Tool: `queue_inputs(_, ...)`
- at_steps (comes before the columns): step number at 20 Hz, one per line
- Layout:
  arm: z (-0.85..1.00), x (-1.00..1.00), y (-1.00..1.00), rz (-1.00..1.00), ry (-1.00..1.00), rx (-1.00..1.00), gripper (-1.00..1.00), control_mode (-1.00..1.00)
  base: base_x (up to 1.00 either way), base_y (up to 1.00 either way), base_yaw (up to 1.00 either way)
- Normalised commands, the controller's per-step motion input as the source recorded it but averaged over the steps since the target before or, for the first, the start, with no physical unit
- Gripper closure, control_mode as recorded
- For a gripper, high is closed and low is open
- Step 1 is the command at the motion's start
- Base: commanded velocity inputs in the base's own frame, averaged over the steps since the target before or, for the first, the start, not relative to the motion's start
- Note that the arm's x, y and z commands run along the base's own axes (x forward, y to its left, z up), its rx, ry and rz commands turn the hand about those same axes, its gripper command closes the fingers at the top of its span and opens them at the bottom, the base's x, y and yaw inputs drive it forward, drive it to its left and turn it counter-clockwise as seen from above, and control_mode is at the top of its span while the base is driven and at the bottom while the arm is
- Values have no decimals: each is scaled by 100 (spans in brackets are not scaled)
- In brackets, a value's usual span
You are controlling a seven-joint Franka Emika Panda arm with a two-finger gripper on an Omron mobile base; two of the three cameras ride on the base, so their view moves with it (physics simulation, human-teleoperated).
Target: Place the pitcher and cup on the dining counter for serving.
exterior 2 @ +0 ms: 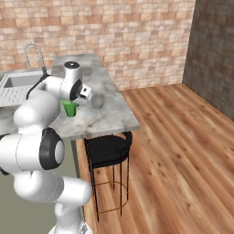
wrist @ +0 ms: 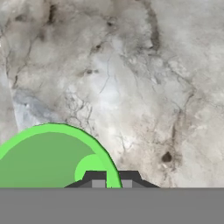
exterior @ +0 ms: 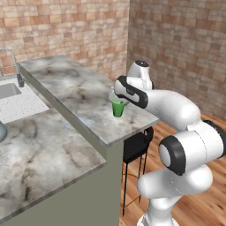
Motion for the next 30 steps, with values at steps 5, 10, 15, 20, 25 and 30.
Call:
queue_inputs(5,-35,7,0,0,-3,0,100,-100,0,0,0)
queue_inputs(10,-20,35,0,-1,-4,0,100,-100,0,0,0)
queue_inputs(15,-19,46,0,-2,-1,0,100,-100,0,0,0)
queue_inputs(20,-21,27,0,0,0,0,100,-100,0,0,0)
queue_inputs(25,-25,11,0,0,0,0,-100,-100,0,0,0)
queue_inputs(30,-1,1,0,0,0,0,-100,-100,0,0,0)
